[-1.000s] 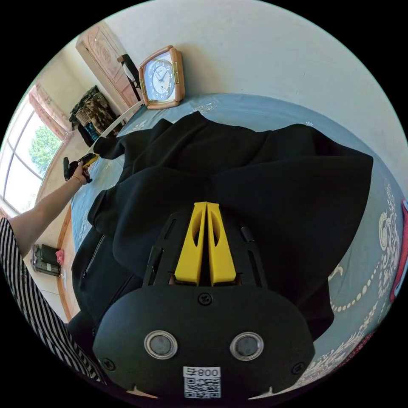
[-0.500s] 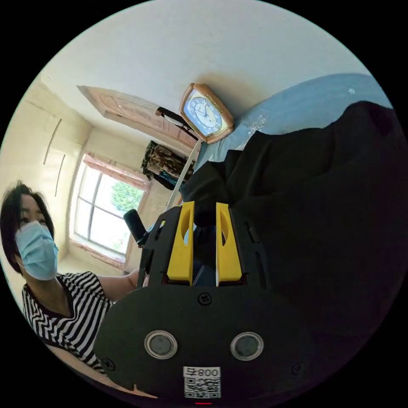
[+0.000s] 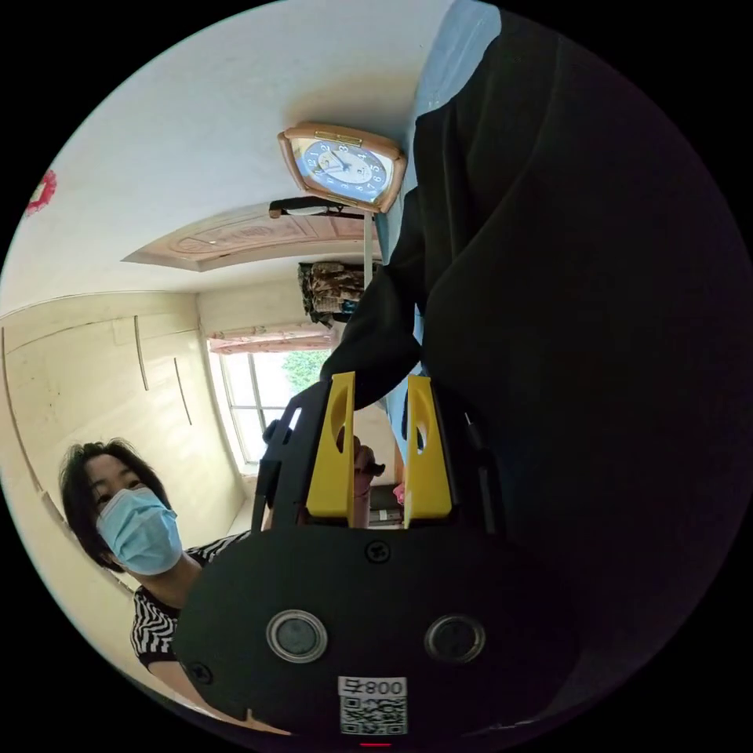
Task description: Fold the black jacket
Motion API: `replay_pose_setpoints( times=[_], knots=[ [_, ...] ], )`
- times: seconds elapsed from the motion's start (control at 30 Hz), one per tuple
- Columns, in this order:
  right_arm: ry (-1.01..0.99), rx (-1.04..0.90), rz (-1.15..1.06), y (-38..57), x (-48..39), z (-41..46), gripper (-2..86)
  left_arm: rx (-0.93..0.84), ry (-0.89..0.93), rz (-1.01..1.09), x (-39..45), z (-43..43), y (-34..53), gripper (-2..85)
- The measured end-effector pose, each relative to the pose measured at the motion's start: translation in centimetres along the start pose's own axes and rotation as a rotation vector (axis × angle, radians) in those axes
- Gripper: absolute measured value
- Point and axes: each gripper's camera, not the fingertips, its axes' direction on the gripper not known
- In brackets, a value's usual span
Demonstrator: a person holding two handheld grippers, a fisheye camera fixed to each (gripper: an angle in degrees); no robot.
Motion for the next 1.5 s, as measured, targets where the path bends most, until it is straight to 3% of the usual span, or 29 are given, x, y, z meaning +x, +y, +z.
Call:
replay_pose_setpoints(
  times=[0.1, 0.73, 0.87, 1.13, 1.33, 1.5],
  knots=[
    [0.029, -0.002, -0.022, -0.3, -0.8, -0.8, 10.0, 0.038, 0.014, -0.022, 0.2, -0.5, -0.3, 0.1],
    [-0.397, 0.06, 0.145, -0.5, 2.0, -3.3, 5.7, 0.061, 0.094, -0.001, 3.1, 0.1, -1.3, 0.1],
    [-0.312, 0.056, 0.026, -1.4, -2.1, -6.7, 4.0, 0.05, 0.128, 0.025, 3.6, 0.6, -1.9, 0.1],
    [0.147, 0.005, -0.228, 0.2, -11.8, -14.7, 3.2, -0.096, 0.372, 0.109, 7.1, 8.5, -3.4, 0.2],
    [0.297, 0.091, -0.117, 4.4, -8.0, -18.1, 2.9, -0.226, 0.49, 0.108, 8.0, 14.5, -3.8, 0.4],
    [0.34, 0.151, -0.018, 6.3, -3.9, -17.9, 3.0, -0.392, 0.471, 0.137, 7.6, 17.8, -4.0, 1.2]
  ],
)
